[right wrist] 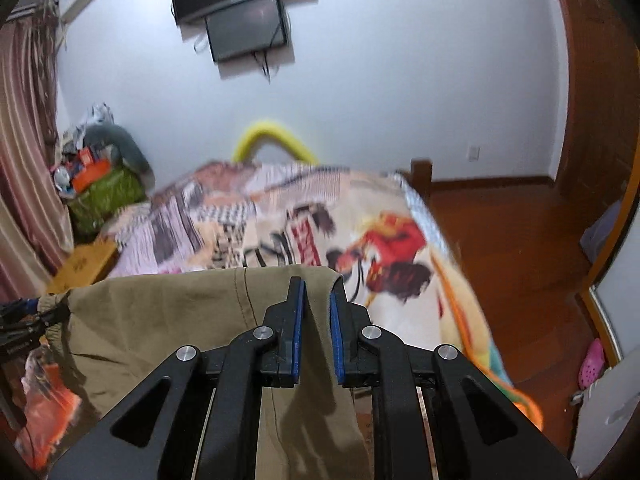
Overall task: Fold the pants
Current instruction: 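Lift the pants with both grippers and fold them over onto the other half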
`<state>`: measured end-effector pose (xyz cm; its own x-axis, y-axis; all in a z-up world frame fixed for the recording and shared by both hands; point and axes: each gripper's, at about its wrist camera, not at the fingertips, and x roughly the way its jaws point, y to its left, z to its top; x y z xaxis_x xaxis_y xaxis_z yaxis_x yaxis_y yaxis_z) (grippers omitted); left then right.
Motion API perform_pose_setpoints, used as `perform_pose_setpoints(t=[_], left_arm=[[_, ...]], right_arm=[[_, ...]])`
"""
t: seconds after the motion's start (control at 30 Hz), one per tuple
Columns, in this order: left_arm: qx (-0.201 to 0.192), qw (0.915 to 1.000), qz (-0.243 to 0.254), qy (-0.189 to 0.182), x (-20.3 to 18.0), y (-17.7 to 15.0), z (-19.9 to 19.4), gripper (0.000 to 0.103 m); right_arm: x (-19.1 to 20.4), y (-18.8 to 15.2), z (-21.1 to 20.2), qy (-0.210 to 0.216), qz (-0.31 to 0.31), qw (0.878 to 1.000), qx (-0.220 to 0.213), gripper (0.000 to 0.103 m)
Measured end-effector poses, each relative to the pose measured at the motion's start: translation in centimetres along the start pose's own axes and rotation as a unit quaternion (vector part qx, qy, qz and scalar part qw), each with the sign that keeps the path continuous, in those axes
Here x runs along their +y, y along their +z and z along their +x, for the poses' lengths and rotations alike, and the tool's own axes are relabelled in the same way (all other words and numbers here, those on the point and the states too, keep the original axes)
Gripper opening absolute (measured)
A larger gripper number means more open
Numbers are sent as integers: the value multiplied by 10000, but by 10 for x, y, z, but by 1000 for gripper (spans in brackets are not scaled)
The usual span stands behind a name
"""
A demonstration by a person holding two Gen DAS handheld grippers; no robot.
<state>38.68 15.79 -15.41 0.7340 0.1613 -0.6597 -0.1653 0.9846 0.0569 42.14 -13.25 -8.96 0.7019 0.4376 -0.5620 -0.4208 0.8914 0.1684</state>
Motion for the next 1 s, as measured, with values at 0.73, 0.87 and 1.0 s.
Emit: perform_pose_setpoints(t=[0.73,0.87,1.0], left_arm=[[198,9986,383,-307,-1,-66,-87,51],[315,9981,386,-376,-1,-89,-98,51],[400,9976,425,-365,-1,-111,-105,51]], right_arm=[[50,-68,-111,361,-370,9987,-53,11],[58,-90,-125,337,-422,9985,79,11],[56,-114,-135,349,-287,9986,259,11]])
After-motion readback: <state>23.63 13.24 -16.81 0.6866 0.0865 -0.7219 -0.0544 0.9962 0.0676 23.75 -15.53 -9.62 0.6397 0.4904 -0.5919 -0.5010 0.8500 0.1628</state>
